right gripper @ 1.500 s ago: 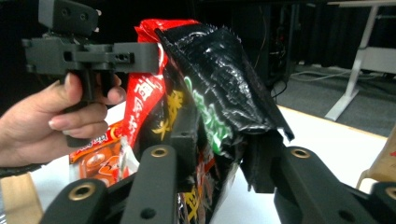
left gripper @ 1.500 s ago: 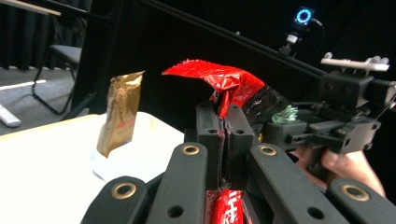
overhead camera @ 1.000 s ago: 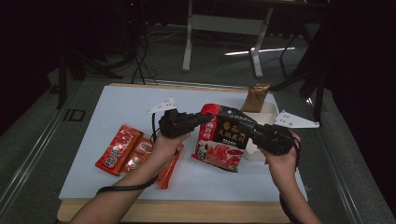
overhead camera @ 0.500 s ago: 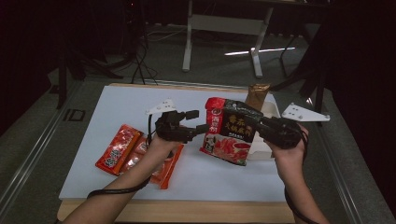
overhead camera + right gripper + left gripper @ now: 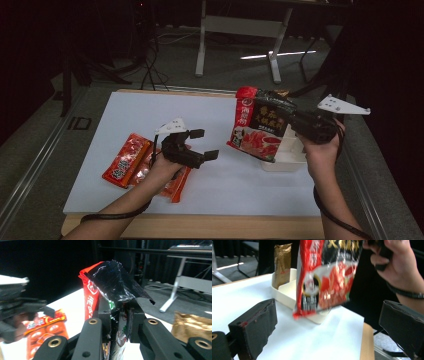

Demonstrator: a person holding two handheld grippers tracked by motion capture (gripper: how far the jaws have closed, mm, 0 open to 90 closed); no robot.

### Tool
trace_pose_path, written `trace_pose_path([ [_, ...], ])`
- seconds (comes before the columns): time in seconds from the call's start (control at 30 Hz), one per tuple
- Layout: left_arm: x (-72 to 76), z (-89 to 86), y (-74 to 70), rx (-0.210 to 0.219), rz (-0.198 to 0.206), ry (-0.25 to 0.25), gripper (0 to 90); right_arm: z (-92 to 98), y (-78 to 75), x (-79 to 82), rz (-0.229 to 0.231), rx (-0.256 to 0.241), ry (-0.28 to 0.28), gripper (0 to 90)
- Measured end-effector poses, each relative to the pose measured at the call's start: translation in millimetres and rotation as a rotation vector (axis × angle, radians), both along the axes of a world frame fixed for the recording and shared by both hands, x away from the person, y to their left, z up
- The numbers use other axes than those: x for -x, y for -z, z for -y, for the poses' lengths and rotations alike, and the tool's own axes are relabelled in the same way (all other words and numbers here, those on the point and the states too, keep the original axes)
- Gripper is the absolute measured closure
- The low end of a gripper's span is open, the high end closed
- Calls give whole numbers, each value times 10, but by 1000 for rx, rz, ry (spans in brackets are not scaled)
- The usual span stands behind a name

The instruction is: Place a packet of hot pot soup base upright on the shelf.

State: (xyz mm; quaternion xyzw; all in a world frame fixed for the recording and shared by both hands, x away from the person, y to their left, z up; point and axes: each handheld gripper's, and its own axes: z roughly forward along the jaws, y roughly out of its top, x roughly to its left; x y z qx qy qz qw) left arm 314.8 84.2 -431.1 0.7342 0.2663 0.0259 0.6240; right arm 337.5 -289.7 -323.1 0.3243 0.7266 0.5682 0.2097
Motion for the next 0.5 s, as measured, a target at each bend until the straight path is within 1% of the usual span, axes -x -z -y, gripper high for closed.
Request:
trace_pose_path([
  [0.07, 56, -31, 44, -20, 12, 4, 18, 54, -27, -50, 4, 7, 15, 775],
  [0.1, 85, -48, 68, -22, 19, 4, 18, 84, -39, -75, 5, 7, 22, 775],
  [0.2, 162, -88, 140, -29, 14, 9, 18, 176, -70, -148, 6, 8, 47, 774],
  [0.27, 221, -113, 190, -44, 23, 11, 18, 231, -84, -199, 8, 12, 62, 775],
  [0.33, 283, -132, 240, -72, 35, 12, 18, 282, -90, -255, 8, 17, 81, 774],
  [0.5, 419, -185, 359, -118, 55, 15, 18, 410, -72, -395, 10, 25, 113, 773],
])
